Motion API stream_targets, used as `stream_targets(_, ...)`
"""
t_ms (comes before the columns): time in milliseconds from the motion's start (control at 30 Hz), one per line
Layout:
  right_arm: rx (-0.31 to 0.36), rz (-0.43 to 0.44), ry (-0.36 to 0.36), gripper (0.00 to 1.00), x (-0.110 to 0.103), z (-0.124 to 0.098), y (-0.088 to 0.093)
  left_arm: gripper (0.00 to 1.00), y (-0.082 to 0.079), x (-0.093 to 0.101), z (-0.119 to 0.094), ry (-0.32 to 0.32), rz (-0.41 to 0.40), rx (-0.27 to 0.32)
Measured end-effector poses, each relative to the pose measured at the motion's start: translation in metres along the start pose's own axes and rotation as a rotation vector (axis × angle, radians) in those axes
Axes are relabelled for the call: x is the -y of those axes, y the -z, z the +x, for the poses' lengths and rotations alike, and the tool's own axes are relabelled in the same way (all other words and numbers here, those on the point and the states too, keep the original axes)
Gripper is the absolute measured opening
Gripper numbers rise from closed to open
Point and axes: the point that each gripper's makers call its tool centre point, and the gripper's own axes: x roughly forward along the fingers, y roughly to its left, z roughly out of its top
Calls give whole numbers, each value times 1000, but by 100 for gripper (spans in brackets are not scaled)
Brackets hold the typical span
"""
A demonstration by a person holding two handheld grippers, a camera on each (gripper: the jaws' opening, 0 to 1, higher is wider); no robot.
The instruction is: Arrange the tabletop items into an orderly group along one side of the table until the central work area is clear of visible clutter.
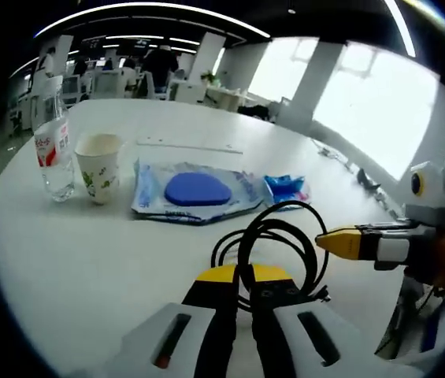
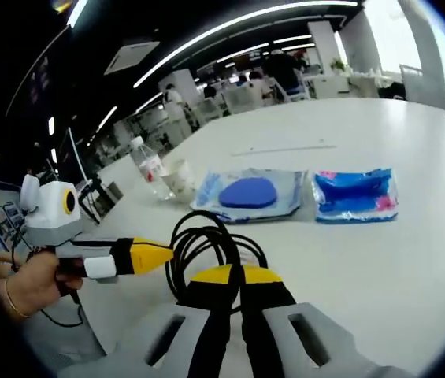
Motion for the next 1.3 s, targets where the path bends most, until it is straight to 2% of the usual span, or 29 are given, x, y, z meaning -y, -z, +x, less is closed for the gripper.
stream_targets(467, 31, 21, 31, 0, 25, -10, -12, 3, -11, 20, 19, 47, 6, 7)
stream_targets(767, 33, 39, 55, 0, 42, -11, -14, 3, -10, 29, 34, 65, 19, -10)
stream_targets(1033, 47, 39, 74, 0, 52, -13, -19, 3, -18, 37, 45, 85, 25, 10)
stream_targets(1100, 50, 33, 86, 0, 57, -14, -20, 3, -23, 40, 47, 106, 31, 35)
stream_targets(1300, 59, 34, 96, 0, 67, -13, -19, 3, -22, 44, 56, 129, 54, 36)
